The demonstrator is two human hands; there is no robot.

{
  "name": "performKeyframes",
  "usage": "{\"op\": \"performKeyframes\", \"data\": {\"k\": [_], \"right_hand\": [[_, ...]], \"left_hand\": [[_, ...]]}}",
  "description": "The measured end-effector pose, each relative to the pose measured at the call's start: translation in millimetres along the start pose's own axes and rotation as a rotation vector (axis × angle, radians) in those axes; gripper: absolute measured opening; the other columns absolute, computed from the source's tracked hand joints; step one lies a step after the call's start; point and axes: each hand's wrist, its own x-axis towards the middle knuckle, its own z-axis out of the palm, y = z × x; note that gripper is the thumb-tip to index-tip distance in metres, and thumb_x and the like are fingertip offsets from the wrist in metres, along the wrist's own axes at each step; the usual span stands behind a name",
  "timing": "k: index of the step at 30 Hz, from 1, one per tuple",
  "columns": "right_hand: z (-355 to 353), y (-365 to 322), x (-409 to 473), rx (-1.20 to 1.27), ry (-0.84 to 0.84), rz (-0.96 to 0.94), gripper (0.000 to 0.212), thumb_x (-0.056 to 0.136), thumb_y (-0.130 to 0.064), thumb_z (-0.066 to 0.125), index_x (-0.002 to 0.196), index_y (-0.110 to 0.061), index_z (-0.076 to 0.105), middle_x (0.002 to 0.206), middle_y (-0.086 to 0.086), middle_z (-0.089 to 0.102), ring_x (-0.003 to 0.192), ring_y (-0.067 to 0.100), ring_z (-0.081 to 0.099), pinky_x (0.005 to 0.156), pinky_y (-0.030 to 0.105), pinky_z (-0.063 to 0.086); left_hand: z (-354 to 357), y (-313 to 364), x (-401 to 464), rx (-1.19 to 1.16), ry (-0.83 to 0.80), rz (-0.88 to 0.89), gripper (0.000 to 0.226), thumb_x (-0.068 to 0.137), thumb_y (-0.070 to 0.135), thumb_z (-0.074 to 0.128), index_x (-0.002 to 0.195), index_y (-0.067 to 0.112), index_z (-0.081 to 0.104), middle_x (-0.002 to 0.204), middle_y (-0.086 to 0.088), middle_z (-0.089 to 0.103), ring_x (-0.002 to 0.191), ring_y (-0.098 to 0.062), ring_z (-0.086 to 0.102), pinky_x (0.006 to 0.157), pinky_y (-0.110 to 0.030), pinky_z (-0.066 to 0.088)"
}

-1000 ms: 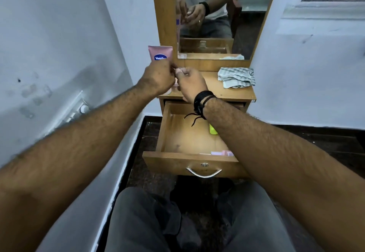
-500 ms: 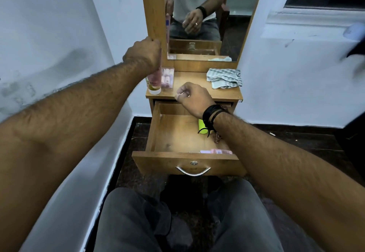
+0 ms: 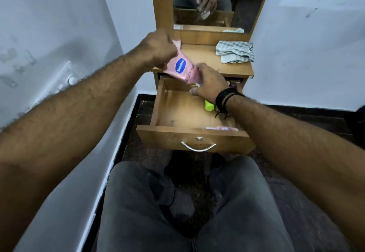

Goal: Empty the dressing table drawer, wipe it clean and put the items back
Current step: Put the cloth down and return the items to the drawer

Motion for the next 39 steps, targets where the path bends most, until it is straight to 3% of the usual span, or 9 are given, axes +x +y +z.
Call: {"op": "performKeyframes", "data": {"k": [3, 6, 9, 13, 17, 22, 25, 35, 39], "right_hand": [[7.3, 13.3, -5.5, -0.138, -0.127, -0.02, 0.072, 0.074, -0.03, 0.082, 0.137, -0.021, 0.05, 0.128, 0.006, 0.063, 0.115, 0.028, 0.061, 0.095, 0.037, 0.051], [18.8, 20.1, -7.7, -0.35, -0.247, -0.053, 0.068, 0.076, -0.029, 0.081, 0.137, -0.025, 0.05, 0.127, 0.004, 0.063, 0.114, 0.027, 0.061, 0.096, 0.042, 0.053], [30.5, 19.6, -5.9, -0.512, -0.326, -0.063, 0.061, 0.079, -0.025, 0.077, 0.134, -0.026, 0.052, 0.122, 0.005, 0.064, 0.113, 0.031, 0.06, 0.093, 0.047, 0.054], [48.8, 18.2, 1.5, -0.617, -0.437, -0.028, 0.061, 0.078, -0.018, 0.081, 0.132, -0.025, 0.055, 0.125, 0.006, 0.063, 0.116, 0.03, 0.058, 0.093, 0.052, 0.055], [67.8, 20.8, 9.7, -0.647, -0.551, -0.002, 0.076, 0.074, -0.019, 0.086, 0.141, -0.027, 0.05, 0.137, 0.007, 0.057, 0.129, 0.035, 0.05, 0.099, 0.054, 0.051], [86.3, 27.8, 9.6, -0.585, -0.529, -0.172, 0.05, 0.083, -0.017, 0.074, 0.13, -0.014, 0.058, 0.13, 0.013, 0.063, 0.12, 0.034, 0.06, 0.097, 0.036, 0.047], [84.1, 30.0, 9.7, -0.539, -0.543, -0.183, 0.055, 0.08, -0.02, 0.079, 0.13, -0.012, 0.059, 0.128, 0.013, 0.064, 0.118, 0.032, 0.061, 0.094, 0.033, 0.047], [77.0, 29.8, 11.2, -0.539, -0.511, -0.213, 0.078, 0.076, -0.037, 0.084, 0.141, -0.009, 0.051, 0.132, 0.014, 0.06, 0.121, 0.032, 0.057, 0.104, 0.04, 0.047], [64.7, 26.5, 16.1, -0.478, -0.378, -0.206, 0.065, 0.088, -0.041, 0.069, 0.143, -0.012, 0.049, 0.135, 0.013, 0.06, 0.123, 0.032, 0.057, 0.103, 0.044, 0.049]], "left_hand": [[23.8, -23.9, -6.1, -0.084, -0.168, -0.125, 0.021, 0.096, 0.017, 0.064, 0.112, 0.003, 0.061, 0.1, -0.015, 0.071, 0.084, -0.025, 0.074, 0.081, -0.042, 0.062], [51.1, -44.2, -12.7, 0.134, -0.262, -0.116, 0.019, 0.095, 0.013, 0.065, 0.109, 0.002, 0.062, 0.098, -0.016, 0.072, 0.084, -0.028, 0.073, 0.08, -0.044, 0.062], [77.7, -58.0, -17.3, 0.426, -0.27, -0.048, 0.034, 0.09, 0.023, 0.07, 0.12, 0.009, 0.06, 0.107, -0.01, 0.068, 0.087, -0.025, 0.069, 0.078, -0.04, 0.062], [109.2, -75.9, -16.8, 0.48, -0.296, 0.007, 0.062, 0.086, 0.023, 0.076, 0.141, 0.019, 0.048, 0.137, -0.009, 0.054, 0.115, -0.028, 0.061, 0.086, -0.038, 0.057], [127.9, -86.4, -14.7, 0.552, -0.398, 0.081, 0.075, 0.081, 0.019, 0.08, 0.147, 0.022, 0.043, 0.141, -0.007, 0.053, 0.123, -0.028, 0.055, 0.094, -0.038, 0.051], [142.2, -93.3, -17.5, 0.66, -0.444, 0.131, 0.043, 0.093, 0.034, 0.062, 0.133, 0.019, 0.054, 0.128, -0.007, 0.061, 0.109, -0.026, 0.059, 0.091, -0.043, 0.052], [145.3, -93.6, -17.7, 0.709, -0.462, 0.132, 0.033, 0.093, 0.04, 0.059, 0.12, 0.021, 0.059, 0.116, -0.006, 0.063, 0.098, -0.025, 0.058, 0.085, -0.042, 0.052], [139.8, -94.8, -16.3, 0.65, -0.447, 0.128, 0.039, 0.092, 0.038, 0.062, 0.125, 0.017, 0.056, 0.113, -0.005, 0.058, 0.097, -0.022, 0.053, 0.087, -0.042, 0.052], [130.8, -94.0, -12.0, 0.612, -0.359, 0.176, 0.049, 0.09, 0.039, 0.068, 0.13, 0.015, 0.054, 0.122, -0.008, 0.058, 0.105, -0.025, 0.057, 0.088, -0.04, 0.053]]}}
